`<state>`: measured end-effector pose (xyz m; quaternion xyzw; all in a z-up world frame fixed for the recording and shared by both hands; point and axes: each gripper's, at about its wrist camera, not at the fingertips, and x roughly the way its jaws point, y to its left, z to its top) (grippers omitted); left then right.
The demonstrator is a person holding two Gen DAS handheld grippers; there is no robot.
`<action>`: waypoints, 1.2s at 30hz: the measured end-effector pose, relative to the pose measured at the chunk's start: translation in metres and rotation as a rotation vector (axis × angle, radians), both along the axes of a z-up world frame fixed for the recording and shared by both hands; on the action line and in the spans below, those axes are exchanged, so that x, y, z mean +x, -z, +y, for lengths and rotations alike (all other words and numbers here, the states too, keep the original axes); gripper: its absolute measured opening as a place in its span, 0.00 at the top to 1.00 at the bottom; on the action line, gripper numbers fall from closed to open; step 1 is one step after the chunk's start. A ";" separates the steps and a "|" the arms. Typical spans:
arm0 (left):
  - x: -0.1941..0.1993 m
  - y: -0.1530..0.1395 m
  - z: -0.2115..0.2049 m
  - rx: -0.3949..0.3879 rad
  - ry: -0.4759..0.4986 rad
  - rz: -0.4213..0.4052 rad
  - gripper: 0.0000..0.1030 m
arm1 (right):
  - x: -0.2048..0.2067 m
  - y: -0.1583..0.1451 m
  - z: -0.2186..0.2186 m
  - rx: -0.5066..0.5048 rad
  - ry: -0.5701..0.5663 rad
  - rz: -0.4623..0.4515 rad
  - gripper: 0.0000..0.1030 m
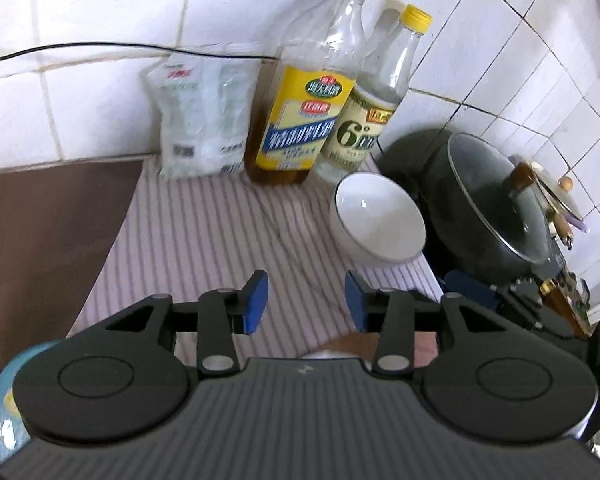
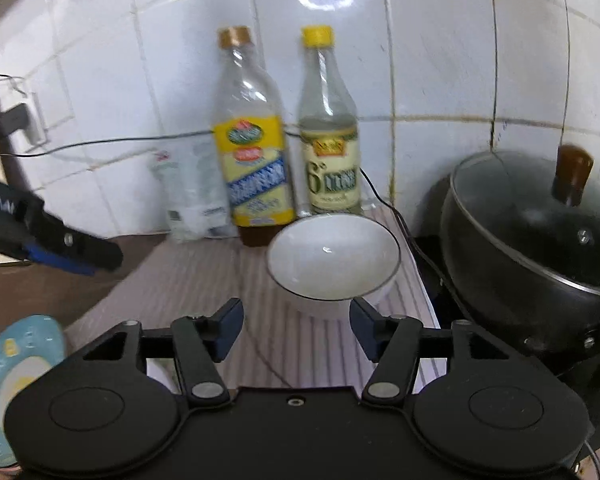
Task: Organize plates and bowls
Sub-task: 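Carry the two nested bowls with both tools toward the third white bowl, then lower the nested bowls into the third white bowl with both tools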
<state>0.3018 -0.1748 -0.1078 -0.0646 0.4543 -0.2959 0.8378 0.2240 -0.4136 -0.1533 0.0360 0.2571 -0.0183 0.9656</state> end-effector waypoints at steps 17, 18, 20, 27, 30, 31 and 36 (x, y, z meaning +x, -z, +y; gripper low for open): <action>0.082 0.062 -0.093 0.038 0.073 0.076 0.52 | 0.058 0.051 -0.009 -0.076 0.027 0.063 0.10; 0.085 0.064 -0.097 0.040 0.076 0.078 0.52 | 0.061 0.053 -0.009 -0.083 0.027 0.064 0.10; 0.088 0.068 -0.103 0.041 0.080 0.086 0.52 | 0.066 0.057 -0.007 -0.093 0.028 0.067 0.10; 0.098 0.084 -0.111 0.020 0.069 0.150 0.70 | 0.076 0.066 -0.003 -0.147 0.029 0.075 0.09; 0.102 0.087 -0.112 -0.016 0.081 0.190 0.82 | 0.078 0.067 -0.005 -0.143 0.036 0.071 0.09; 0.103 0.087 -0.112 -0.026 0.087 0.204 0.85 | 0.080 0.067 -0.006 -0.138 0.038 0.070 0.09; 0.098 0.083 -0.115 0.013 0.099 0.191 0.86 | 0.082 0.062 -0.009 -0.123 0.034 0.048 0.09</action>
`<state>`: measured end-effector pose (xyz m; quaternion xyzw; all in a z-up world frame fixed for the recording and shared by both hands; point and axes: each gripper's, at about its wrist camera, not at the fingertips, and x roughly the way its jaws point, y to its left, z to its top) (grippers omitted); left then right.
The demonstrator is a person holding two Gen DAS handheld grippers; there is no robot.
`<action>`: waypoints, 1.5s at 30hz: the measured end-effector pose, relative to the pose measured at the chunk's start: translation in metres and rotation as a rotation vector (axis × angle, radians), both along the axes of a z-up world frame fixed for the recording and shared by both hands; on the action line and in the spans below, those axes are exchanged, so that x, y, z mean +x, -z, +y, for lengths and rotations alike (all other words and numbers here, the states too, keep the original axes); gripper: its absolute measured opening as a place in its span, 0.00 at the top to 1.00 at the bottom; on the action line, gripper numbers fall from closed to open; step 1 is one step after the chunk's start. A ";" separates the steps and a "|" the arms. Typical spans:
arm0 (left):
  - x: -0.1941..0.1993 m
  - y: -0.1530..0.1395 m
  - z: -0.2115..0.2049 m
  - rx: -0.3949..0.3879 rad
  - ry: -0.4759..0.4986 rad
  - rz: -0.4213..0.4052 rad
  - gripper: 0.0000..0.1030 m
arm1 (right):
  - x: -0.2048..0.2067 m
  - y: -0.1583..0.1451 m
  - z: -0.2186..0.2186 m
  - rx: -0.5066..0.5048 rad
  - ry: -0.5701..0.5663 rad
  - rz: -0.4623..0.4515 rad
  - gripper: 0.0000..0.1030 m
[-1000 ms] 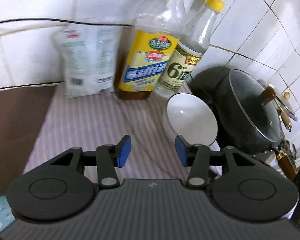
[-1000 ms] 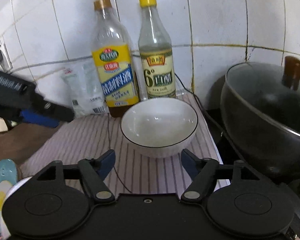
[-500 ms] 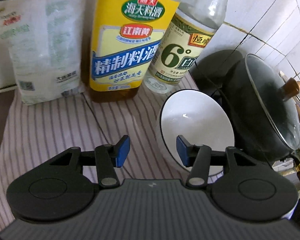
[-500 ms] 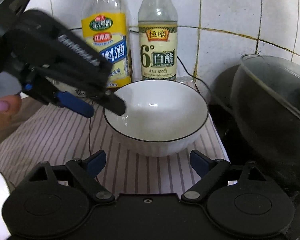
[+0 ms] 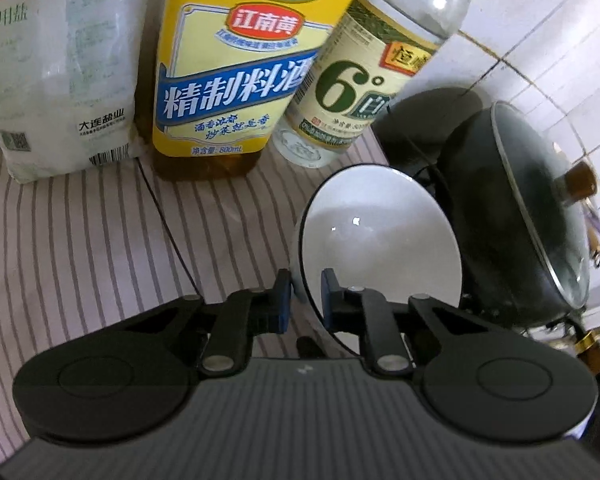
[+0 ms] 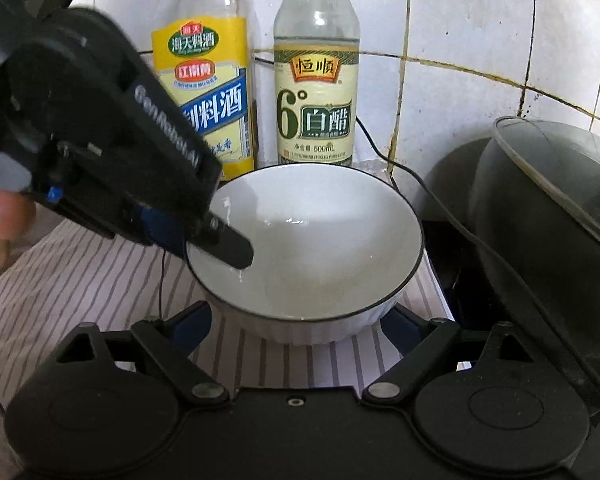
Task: Organize plates and bowls
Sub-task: 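Lower the nested bowls into the third white bowl with both tools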
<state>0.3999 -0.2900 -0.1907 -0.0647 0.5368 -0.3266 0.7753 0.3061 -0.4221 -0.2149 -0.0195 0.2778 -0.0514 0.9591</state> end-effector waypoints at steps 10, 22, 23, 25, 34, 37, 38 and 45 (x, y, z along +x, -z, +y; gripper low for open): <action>-0.022 -0.023 -0.006 0.065 0.037 -0.082 0.86 | -0.012 -0.013 0.006 0.051 0.006 -0.005 0.08; -0.060 -0.078 0.035 0.088 0.020 -0.116 0.86 | -0.057 -0.047 0.038 0.059 -0.041 -0.072 0.08; -0.065 -0.083 0.038 0.090 0.017 -0.120 0.86 | -0.061 -0.050 0.041 0.059 -0.047 -0.078 0.08; -0.074 -0.092 0.046 0.097 0.010 -0.125 0.86 | -0.069 -0.056 0.046 0.059 -0.060 -0.087 0.08; -0.113 -0.119 0.069 0.115 -0.022 -0.131 0.86 | -0.110 -0.075 0.071 0.047 -0.103 -0.117 0.08; -0.129 -0.124 0.080 0.117 -0.027 -0.130 0.86 | -0.127 -0.078 0.078 0.054 -0.117 -0.121 0.08; -0.134 -0.126 0.084 0.117 -0.032 -0.127 0.86 | -0.132 -0.079 0.081 0.057 -0.123 -0.122 0.08; -0.163 -0.129 0.115 0.115 -0.071 -0.095 0.87 | -0.166 -0.081 0.099 0.072 -0.185 -0.104 0.08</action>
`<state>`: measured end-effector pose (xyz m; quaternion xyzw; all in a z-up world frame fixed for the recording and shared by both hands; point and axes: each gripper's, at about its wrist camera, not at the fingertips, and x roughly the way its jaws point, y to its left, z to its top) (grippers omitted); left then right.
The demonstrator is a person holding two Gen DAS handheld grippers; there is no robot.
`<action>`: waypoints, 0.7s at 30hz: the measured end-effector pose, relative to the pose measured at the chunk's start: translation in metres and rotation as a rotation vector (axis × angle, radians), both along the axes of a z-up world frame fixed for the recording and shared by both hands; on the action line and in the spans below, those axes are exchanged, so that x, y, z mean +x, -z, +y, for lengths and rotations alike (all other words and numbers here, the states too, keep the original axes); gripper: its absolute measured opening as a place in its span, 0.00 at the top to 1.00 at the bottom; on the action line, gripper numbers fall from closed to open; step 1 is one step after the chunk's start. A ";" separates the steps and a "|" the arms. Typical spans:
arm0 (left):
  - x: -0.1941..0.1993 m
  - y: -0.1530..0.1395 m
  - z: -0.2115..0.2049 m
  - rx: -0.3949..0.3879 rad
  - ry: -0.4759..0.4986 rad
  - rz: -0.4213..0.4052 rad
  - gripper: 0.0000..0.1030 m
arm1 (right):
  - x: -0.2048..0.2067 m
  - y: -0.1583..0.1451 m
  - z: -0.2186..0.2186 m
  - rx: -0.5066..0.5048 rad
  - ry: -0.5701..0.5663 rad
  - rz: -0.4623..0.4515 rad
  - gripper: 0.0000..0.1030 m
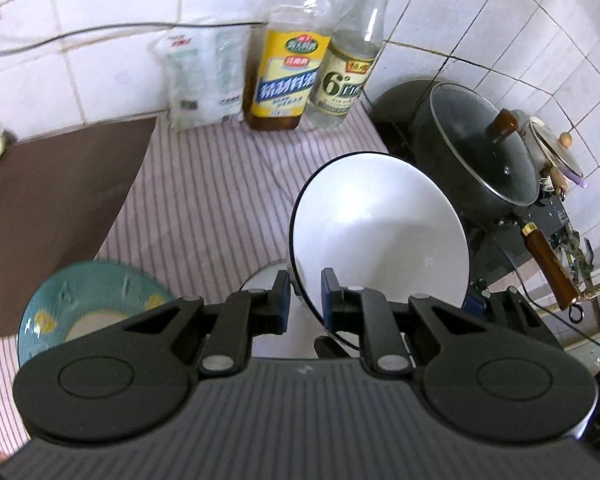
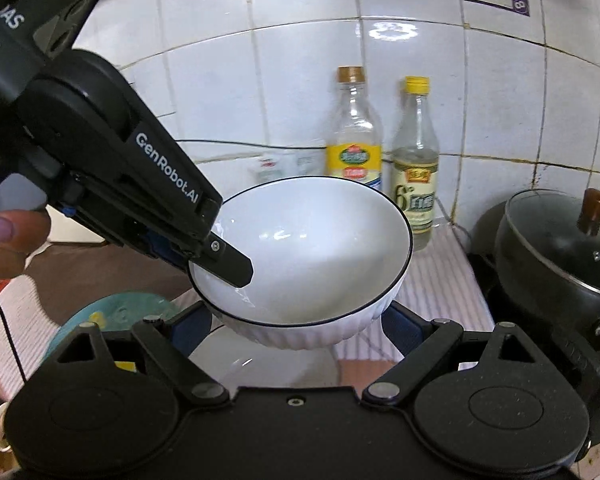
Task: Organize plates and bowls
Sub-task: 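Lower the nested bowls into the third white bowl with both tools, then lift the three-bowl stack with both tools and carry it to the plates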
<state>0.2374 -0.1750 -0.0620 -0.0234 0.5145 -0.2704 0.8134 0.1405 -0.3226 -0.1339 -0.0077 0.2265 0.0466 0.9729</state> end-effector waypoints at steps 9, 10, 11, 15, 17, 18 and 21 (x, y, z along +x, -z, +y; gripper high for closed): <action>-0.021 0.015 0.018 0.012 -0.022 0.046 0.87 | -0.027 0.012 0.013 -0.010 -0.049 0.044 0.08; -0.022 0.017 0.018 0.014 -0.024 0.052 0.87 | -0.025 0.013 0.012 -0.010 -0.051 0.050 0.08; -0.022 0.020 0.019 0.017 -0.024 0.058 0.87 | -0.026 0.015 0.012 -0.009 -0.053 0.056 0.08; -0.021 0.030 0.019 0.025 -0.034 0.080 0.87 | -0.025 0.020 0.013 -0.014 -0.066 0.078 0.08; -0.019 0.035 0.019 0.026 -0.040 0.092 0.87 | -0.024 0.022 0.013 -0.014 -0.068 0.086 0.08; -0.018 0.037 0.019 0.028 -0.043 0.096 0.87 | -0.023 0.023 0.013 -0.013 -0.068 0.090 0.08; -0.015 0.043 0.019 0.035 -0.050 0.107 0.87 | -0.018 0.025 0.013 -0.015 -0.072 0.105 0.08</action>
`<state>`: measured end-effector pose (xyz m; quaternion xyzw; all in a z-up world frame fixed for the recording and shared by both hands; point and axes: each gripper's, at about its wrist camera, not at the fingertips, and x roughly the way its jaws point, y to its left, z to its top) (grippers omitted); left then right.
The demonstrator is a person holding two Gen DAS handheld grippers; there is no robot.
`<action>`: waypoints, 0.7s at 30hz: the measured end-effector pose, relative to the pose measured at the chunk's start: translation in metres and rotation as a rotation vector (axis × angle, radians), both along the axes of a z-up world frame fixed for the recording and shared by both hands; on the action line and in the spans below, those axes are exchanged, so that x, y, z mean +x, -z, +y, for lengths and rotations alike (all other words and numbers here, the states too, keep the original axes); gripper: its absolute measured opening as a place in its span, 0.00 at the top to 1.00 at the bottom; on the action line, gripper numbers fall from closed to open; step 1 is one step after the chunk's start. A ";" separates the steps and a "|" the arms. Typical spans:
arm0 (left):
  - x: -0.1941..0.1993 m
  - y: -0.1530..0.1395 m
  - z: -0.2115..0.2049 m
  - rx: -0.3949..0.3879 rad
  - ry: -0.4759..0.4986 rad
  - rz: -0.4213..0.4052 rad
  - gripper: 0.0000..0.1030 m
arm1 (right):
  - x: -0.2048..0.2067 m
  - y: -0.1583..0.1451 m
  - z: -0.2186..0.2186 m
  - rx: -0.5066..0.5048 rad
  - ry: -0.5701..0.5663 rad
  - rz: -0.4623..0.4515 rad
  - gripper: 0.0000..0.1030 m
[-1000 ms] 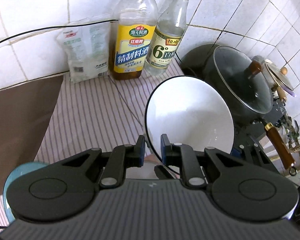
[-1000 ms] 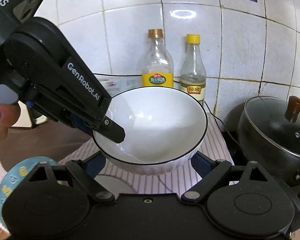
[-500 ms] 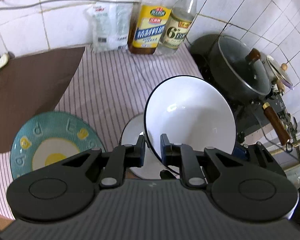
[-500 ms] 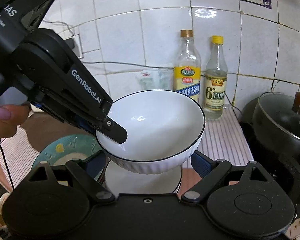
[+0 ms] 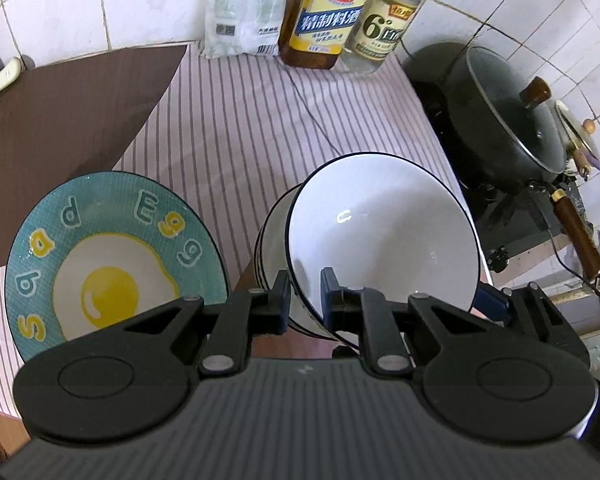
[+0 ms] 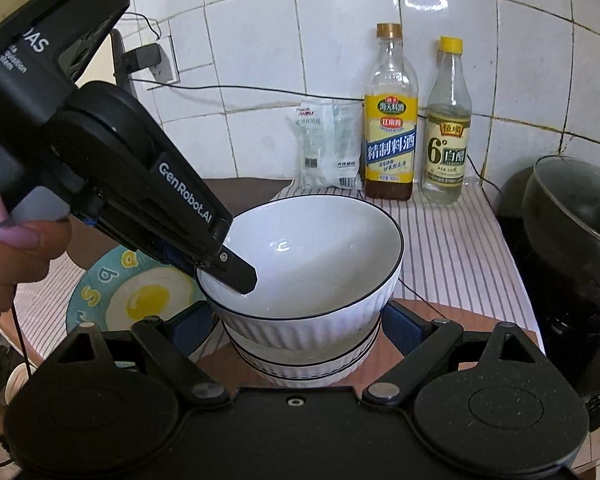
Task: Organize plates and bowls
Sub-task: 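Lift the three-bowl stack with both tools and carry it to the plates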
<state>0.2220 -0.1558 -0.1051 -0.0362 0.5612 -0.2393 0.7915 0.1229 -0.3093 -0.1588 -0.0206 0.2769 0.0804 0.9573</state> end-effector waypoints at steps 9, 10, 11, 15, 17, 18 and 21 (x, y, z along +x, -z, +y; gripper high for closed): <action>0.007 0.013 -0.004 0.033 -0.001 0.007 0.87 | 0.006 0.007 0.001 -0.013 -0.007 0.028 0.08; 0.007 0.014 -0.005 0.036 0.000 0.006 0.87 | 0.007 0.007 0.001 -0.017 -0.006 0.031 0.08; 0.008 0.014 -0.006 0.039 0.002 0.003 0.87 | 0.008 0.008 0.001 -0.025 -0.005 0.034 0.08; 0.008 0.014 -0.008 0.059 0.001 -0.020 0.87 | 0.012 0.009 0.002 -0.049 -0.012 0.045 0.08; 0.008 0.014 -0.009 0.069 0.002 -0.030 0.87 | 0.013 0.009 0.004 -0.069 -0.017 0.050 0.08; 0.008 0.013 -0.010 0.075 0.004 -0.035 0.87 | 0.014 0.010 0.005 -0.081 -0.020 0.054 0.08; 0.006 0.011 -0.011 0.092 0.003 -0.051 0.86 | 0.015 0.009 0.007 -0.110 -0.020 0.055 0.08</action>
